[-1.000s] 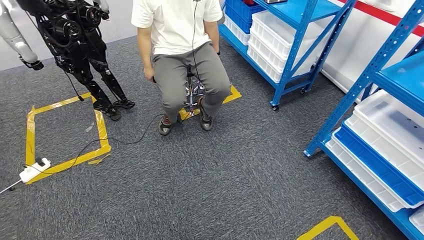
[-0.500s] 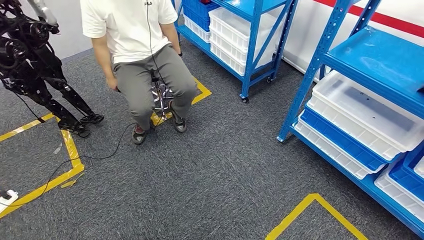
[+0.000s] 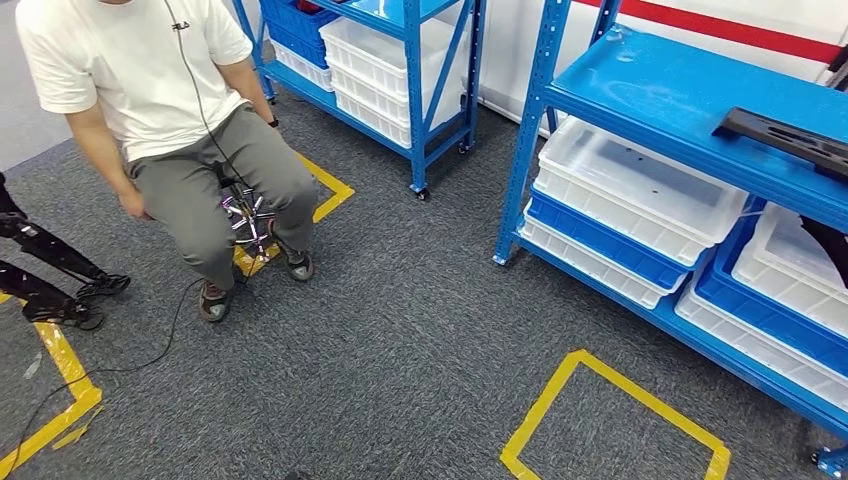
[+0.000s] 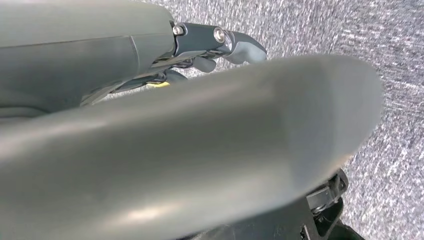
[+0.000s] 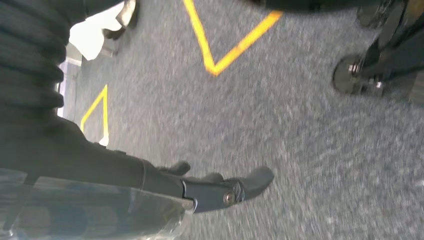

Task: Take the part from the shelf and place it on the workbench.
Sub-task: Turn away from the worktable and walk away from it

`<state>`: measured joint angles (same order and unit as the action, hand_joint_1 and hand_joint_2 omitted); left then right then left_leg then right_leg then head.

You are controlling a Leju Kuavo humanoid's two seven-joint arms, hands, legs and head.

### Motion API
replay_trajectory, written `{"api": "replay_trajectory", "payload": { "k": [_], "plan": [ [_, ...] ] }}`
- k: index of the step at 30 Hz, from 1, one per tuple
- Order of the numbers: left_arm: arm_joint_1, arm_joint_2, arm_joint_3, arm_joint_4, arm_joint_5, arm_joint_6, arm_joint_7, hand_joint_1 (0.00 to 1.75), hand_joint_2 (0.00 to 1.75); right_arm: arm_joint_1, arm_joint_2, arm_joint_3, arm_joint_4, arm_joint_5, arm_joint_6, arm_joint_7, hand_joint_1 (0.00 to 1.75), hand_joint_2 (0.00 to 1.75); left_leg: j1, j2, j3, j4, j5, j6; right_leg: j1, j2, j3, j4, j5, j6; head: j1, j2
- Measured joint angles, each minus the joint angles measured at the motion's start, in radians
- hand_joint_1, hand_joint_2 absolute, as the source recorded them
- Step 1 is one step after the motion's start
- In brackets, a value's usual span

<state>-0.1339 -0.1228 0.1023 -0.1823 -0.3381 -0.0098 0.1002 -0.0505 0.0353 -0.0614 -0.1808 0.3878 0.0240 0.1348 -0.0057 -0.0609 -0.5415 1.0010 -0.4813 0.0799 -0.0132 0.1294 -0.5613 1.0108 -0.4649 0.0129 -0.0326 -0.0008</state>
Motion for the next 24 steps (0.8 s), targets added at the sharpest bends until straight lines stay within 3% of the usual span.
{"api": "replay_trajectory", "payload": {
  "k": [2,4,6,7,8,10,11,13,16,18,19,20,22,23,24],
  "plan": [
    [-0.002,-0.002,0.000,0.000,-0.004,0.000,0.000,0.00,0.00,0.001,0.002,-0.003,0.000,0.001,-0.002,0.000,0.00,1.75,0.006,0.023,0.024,-0.036,0.014,0.003,0.007,-0.043,-0.015,0.024,-0.012,0.001,0.002,0.000],
    [-0.002,-0.004,0.000,0.000,-0.010,0.000,0.000,0.00,0.00,-0.003,0.001,-0.006,0.000,0.004,-0.003,0.000,0.00,1.75,0.009,0.052,0.036,-0.051,0.018,0.000,0.006,-0.097,-0.069,0.126,-0.058,-0.002,0.007,0.000],
    [-0.001,-0.005,0.000,0.000,-0.016,0.000,0.002,0.00,0.00,-0.006,-0.002,-0.009,0.000,0.006,-0.003,0.000,0.00,1.75,0.011,0.085,0.037,-0.050,0.014,-0.007,-0.005,-0.113,-0.131,0.239,-0.097,0.009,0.010,0.000],
    [-0.001,-0.006,0.000,0.000,-0.017,0.000,0.003,0.00,0.00,-0.005,-0.003,-0.011,0.000,0.008,-0.003,0.001,0.00,1.75,0.014,0.099,0.038,-0.050,0.011,-0.012,-0.012,-0.118,-0.138,0.251,-0.094,0.021,0.010,0.000],
    [-0.001,-0.007,0.000,0.000,-0.019,0.000,0.005,0.00,0.00,-0.004,-0.004,-0.013,0.000,0.008,-0.003,0.001,0.00,1.75,0.018,0.112,0.040,-0.049,0.008,-0.019,-0.019,-0.124,-0.124,0.222,-0.077,0.038,0.011,0.000],
    [-0.002,-0.007,0.000,0.000,-0.021,-0.001,0.006,0.00,0.00,-0.001,-0.004,-0.018,0.000,0.010,-0.003,0.002,0.00,1.75,0.024,0.135,0.046,-0.040,-0.004,-0.040,-0.032,-0.162,-0.054,0.091,-0.023,0.070,0.013,0.000],
    [-0.002,-0.005,0.000,0.000,-0.023,-0.001,0.006,0.00,0.00,-0.001,-0.002,-0.019,0.000,0.011,-0.003,0.002,0.00,1.75,0.024,0.145,0.048,-0.034,-0.012,-0.051,-0.035,-0.184,-0.025,0.039,-0.005,0.078,0.017,0.000],
    [-0.003,-0.001,0.000,0.000,-0.025,0.000,0.007,0.00,0.00,-0.004,0.002,-0.021,0.000,0.012,-0.003,0.002,0.00,1.75,0.020,0.156,0.048,-0.023,-0.023,-0.065,-0.035,-0.215,-0.006,0.007,0.005,0.078,0.024,0.000],
    [-0.003,-0.001,0.000,0.000,-0.026,-0.001,0.007,0.00,0.00,-0.004,0.001,-0.021,0.000,0.012,-0.003,0.002,0.00,1.75,0.020,0.159,0.048,-0.020,-0.026,-0.067,-0.034,-0.214,-0.005,0.005,0.007,0.076,0.026,0.000],
    [-0.004,-0.002,0.000,0.000,-0.028,-0.002,0.007,0.00,0.00,-0.005,0.000,-0.022,0.000,0.014,-0.003,0.002,0.00,1.75,0.019,0.164,0.051,-0.018,-0.028,-0.069,-0.034,-0.200,-0.009,0.008,0.005,0.061,0.020,0.000],
    [-0.005,-0.003,0.000,0.000,-0.029,-0.002,0.007,0.00,0.00,-0.005,0.000,-0.024,0.000,0.016,-0.003,0.002,0.00,1.75,0.022,0.170,0.054,-0.017,-0.030,-0.071,-0.033,-0.186,-0.011,0.010,0.004,0.048,0.015,0.000],
    [-0.007,-0.004,0.000,0.000,-0.030,-0.002,0.008,0.00,0.00,-0.005,0.000,-0.026,0.000,0.019,-0.003,0.002,0.00,1.75,0.027,0.155,0.049,0.005,-0.050,-0.074,-0.033,-0.168,-0.014,0.013,0.004,0.033,0.011,0.000],
    [-0.007,-0.005,0.000,0.000,-0.033,-0.002,0.010,0.00,0.00,-0.005,0.003,-0.030,0.000,0.028,-0.003,0.002,0.00,1.75,0.034,0.104,-0.031,0.167,-0.123,-0.072,-0.022,-0.116,-0.021,0.013,0.010,0.011,0.004,0.000],
    [-0.006,-0.006,0.000,0.000,-0.035,-0.001,0.011,0.00,0.00,-0.005,0.004,-0.031,0.000,0.032,-0.003,0.002,0.00,1.75,0.032,0.072,-0.063,0.221,-0.137,-0.063,-0.015,-0.090,-0.023,0.013,0.013,0.004,0.003,0.000],
    [-0.005,-0.006,0.000,0.000,-0.038,-0.001,0.012,0.00,0.00,-0.005,0.004,-0.031,0.000,0.035,-0.003,0.002,0.00,1.75,0.027,0.056,-0.077,0.233,-0.124,-0.050,-0.007,-0.065,-0.025,0.013,0.016,0.000,0.002,0.000]
  ]
}}
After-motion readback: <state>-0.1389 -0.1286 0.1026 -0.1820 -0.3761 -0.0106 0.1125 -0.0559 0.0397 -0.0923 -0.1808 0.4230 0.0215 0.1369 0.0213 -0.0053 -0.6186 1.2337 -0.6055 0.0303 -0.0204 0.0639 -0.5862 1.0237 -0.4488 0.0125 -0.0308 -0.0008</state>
